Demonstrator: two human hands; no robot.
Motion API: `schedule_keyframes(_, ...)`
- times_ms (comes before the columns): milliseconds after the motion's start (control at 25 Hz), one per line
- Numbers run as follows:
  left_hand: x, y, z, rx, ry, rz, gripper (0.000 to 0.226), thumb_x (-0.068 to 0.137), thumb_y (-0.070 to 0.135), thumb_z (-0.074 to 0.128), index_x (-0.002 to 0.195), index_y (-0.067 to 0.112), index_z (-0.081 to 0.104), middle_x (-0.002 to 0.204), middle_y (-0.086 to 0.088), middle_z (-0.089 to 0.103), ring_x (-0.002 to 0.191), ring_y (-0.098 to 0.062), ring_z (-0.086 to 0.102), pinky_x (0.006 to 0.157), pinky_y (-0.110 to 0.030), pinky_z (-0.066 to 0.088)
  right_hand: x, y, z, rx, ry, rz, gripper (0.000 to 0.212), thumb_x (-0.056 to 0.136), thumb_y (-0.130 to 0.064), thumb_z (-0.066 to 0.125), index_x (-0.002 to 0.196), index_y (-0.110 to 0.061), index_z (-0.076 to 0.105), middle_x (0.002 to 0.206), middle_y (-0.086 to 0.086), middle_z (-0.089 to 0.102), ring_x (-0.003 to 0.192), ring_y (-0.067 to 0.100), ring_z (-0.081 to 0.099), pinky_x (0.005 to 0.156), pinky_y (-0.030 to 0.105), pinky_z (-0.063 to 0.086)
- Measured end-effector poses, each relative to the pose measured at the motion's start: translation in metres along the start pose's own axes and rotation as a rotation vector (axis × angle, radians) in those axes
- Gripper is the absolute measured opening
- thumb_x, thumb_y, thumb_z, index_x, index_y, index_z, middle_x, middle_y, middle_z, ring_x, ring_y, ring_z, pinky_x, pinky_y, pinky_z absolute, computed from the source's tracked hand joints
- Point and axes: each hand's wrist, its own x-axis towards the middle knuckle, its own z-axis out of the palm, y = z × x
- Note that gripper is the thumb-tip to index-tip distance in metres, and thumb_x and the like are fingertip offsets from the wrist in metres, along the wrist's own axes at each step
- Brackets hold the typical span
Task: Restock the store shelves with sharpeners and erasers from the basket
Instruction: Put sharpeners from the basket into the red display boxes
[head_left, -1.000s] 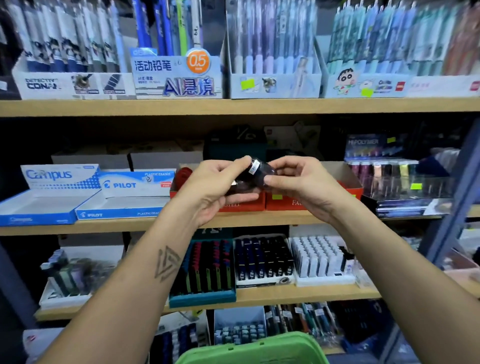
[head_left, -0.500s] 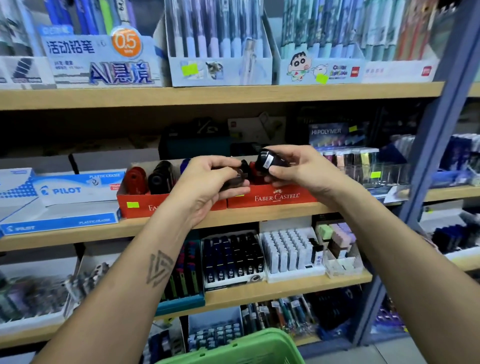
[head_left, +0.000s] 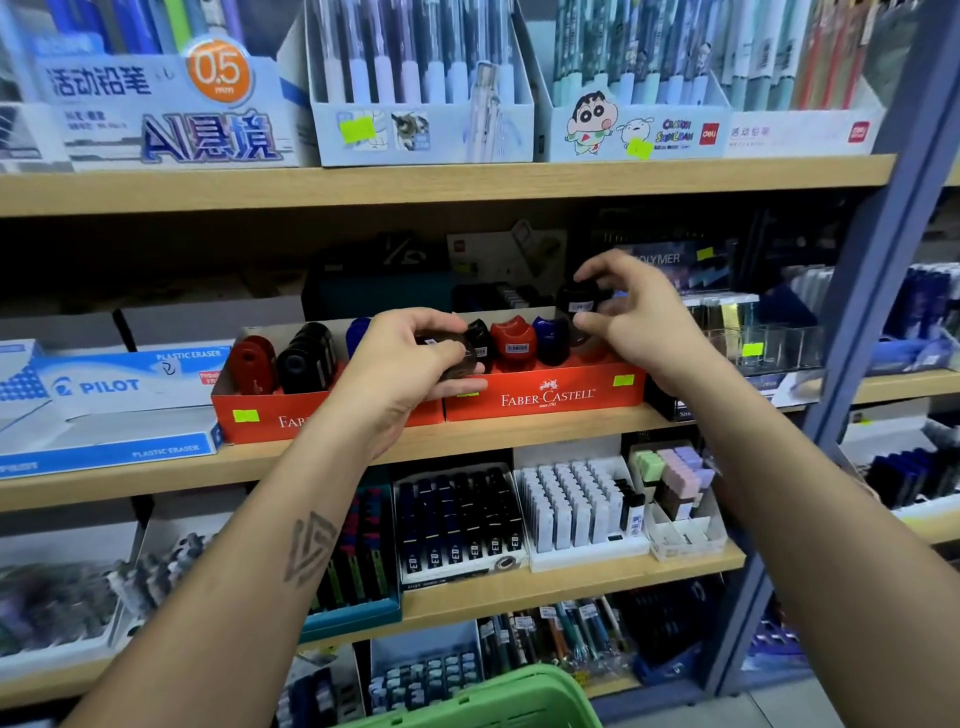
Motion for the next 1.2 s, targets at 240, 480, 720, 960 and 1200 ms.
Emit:
schedule_keyframes(240,0.0,0.002,0.002,-0.004,0.017,-0.012,0.022,0.095,-0.006,0.058,0.114,0.003,0.059,0.11,-0.013,0.057,0.088,-0.029,0.075,0.076,-0.038,0.063,0.004,0.005,0.015,-0.219,-0.07,0.022,0.036,0.08,-0.009,0.081,0.106,-0.028,0.065,0.093,-0.003,0.063,0.084,0.02,0.065,0.071,0.027,0.05)
schedule_keyframes(480,0.0,0.009,-0.011,-0.121,0.114,0.047,0.025,0.09,-0.008,0.064,0.115,-0.002,0.061,0.108,-0.013,0.053,0.094,-0.034,0.071,0.078,-0.039,0.062,0.003,-0.008,0.014,-0.181,-0.016,0.005,0.034,0.08,-0.01,0.08,0.104,-0.028,0.063,0.092,0.003,0.065,0.079,0.024,0.069,0.069,0.038,0.059)
schedule_keyframes(720,-0.002,0.012,-0.022,-0.059,0.13,0.049,0.022,0.089,-0.004,0.067,0.11,0.003,0.064,0.107,-0.014,0.056,0.087,-0.029,0.073,0.072,-0.035,0.063,0.002,-0.032,0.033,-0.059,-0.128,-0.081,0.034,0.077,-0.019,0.083,0.099,-0.035,0.063,0.098,-0.007,0.061,0.078,0.02,0.069,0.078,0.039,0.059)
schedule_keyframes(960,-0.004,0.01,-0.026,-0.067,0.065,0.029,0.024,0.088,-0.009,0.065,0.109,0.005,0.067,0.114,-0.016,0.058,0.092,-0.032,0.073,0.078,-0.038,0.062,-0.004,-0.036,0.058,-0.257,-0.198,-0.176,0.021,0.084,-0.019,0.079,0.102,-0.025,0.073,0.096,-0.005,0.067,0.096,0.013,0.062,0.085,0.028,0.05)
schedule_keyframes(1200,-0.004,0.009,-0.025,-0.104,-0.003,0.022,0.03,0.089,-0.014,0.06,0.112,0.003,0.065,0.127,-0.018,0.05,0.099,-0.037,0.069,0.079,-0.037,0.062,-0.006,-0.042,0.057,-0.388,-0.281,-0.298,0.046,0.082,0.009,0.052,0.101,-0.025,0.078,0.111,-0.011,0.054,0.11,0.018,0.053,0.092,0.04,0.05)
